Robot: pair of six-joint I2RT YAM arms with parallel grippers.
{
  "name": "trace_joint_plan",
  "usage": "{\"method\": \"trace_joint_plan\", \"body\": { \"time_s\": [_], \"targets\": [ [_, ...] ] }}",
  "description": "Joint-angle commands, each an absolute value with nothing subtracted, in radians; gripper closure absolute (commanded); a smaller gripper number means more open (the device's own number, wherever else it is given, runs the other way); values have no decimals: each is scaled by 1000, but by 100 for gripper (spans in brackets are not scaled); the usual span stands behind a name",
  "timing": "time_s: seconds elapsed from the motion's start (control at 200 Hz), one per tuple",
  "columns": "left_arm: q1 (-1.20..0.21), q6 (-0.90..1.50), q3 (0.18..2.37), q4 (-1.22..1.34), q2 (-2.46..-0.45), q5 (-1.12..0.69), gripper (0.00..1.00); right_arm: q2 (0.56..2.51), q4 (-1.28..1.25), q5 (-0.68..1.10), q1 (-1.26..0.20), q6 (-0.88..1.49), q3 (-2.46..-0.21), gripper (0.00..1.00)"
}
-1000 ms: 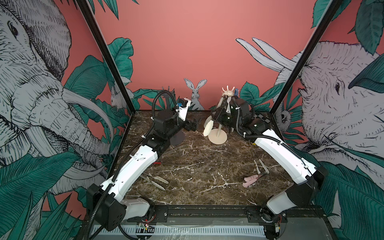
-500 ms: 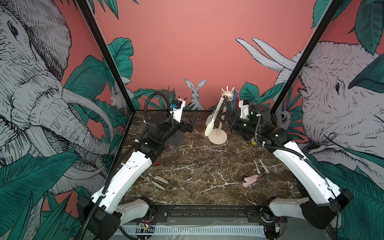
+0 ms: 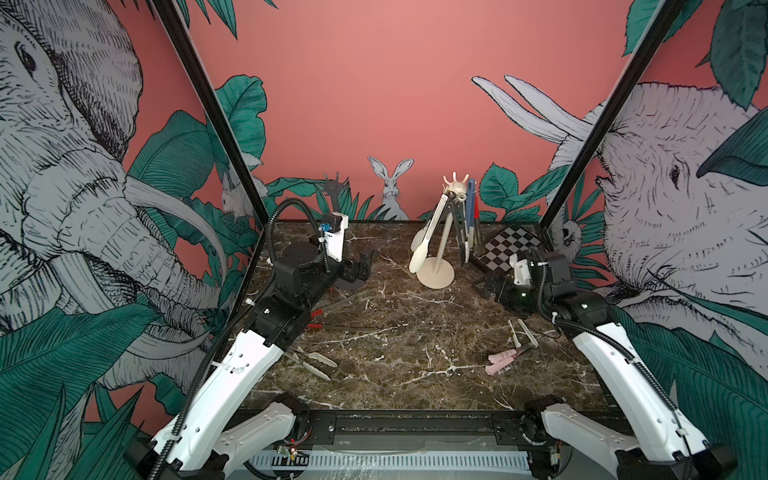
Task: Hang food tongs on kitchen utensil racks
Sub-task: Hang the food tongs on the rack, then pick up the food tongs from the center of the board.
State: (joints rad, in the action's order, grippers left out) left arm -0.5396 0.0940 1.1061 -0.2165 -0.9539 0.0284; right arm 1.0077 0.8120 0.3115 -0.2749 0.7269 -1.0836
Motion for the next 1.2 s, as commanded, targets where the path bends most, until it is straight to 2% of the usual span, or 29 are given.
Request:
{"method": "trace_joint_plan", "body": {
  "time_s": [0.0, 0.185, 0.35, 0.665, 1.08, 1.195],
  "targets": [
    [-534, 158, 1085, -385, -896, 66, 3, 970, 897, 312, -239, 698, -1022, 1],
    [-533, 175, 1030, -513, -807, 57, 2, 918, 904, 320, -186, 709, -886, 1],
    [-533, 180, 977, -522, -735, 23, 2, 859, 900, 319, -163, 763, -786, 4],
    [-534, 188, 946, -522, -753, -75, 2, 734, 1022, 207, -146, 881, -706, 15],
    [-534, 181, 917, -431, -723, -134, 1, 619, 978, 184, -135, 974, -557, 28],
    [-534, 177, 928, -432, -722, -129, 1, 620, 901, 192, -131, 991, -504, 35]
  ]
}}
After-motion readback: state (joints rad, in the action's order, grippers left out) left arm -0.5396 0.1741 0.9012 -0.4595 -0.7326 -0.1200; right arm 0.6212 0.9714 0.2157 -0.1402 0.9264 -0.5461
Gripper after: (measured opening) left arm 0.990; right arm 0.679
